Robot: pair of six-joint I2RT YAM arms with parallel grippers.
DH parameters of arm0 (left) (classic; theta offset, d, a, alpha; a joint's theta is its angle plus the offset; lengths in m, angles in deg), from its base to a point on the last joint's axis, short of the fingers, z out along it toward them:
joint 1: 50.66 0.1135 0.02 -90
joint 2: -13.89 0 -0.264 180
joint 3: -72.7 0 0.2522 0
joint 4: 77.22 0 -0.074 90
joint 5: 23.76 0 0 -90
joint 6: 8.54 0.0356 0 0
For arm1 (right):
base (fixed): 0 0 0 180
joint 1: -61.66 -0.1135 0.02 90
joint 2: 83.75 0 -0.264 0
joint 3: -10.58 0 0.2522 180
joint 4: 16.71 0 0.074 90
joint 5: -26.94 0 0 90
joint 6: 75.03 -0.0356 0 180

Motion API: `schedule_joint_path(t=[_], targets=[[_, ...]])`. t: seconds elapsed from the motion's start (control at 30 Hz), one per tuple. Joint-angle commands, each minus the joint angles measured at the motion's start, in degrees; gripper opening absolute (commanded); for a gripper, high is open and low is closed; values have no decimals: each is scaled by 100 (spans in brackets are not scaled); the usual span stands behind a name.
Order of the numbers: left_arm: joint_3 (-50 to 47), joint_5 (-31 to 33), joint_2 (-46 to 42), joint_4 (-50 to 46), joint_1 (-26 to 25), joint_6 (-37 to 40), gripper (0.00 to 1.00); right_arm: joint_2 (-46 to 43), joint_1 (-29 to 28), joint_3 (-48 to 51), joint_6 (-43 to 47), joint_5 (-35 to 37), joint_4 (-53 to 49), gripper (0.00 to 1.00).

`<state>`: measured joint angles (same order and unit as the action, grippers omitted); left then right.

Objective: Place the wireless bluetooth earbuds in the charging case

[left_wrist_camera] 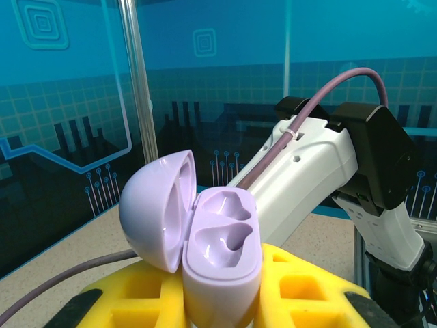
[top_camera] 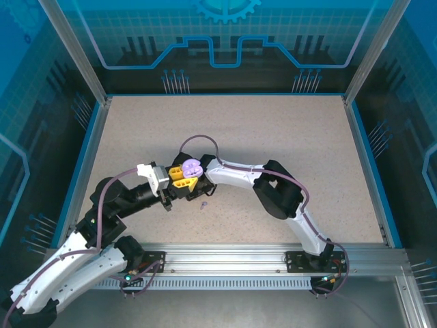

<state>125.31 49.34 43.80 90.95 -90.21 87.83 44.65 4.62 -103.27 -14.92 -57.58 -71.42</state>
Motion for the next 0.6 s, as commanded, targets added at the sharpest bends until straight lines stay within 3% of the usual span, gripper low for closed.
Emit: schedule_joint_path(t=[0.0, 0.57], targets=[[136, 27, -93, -43, -19, -16, 8, 194, -118, -113, 62, 80, -271, 42], [122, 143, -94, -90, -21, 31, 8, 330, -224, -131, 319, 373, -603, 30]])
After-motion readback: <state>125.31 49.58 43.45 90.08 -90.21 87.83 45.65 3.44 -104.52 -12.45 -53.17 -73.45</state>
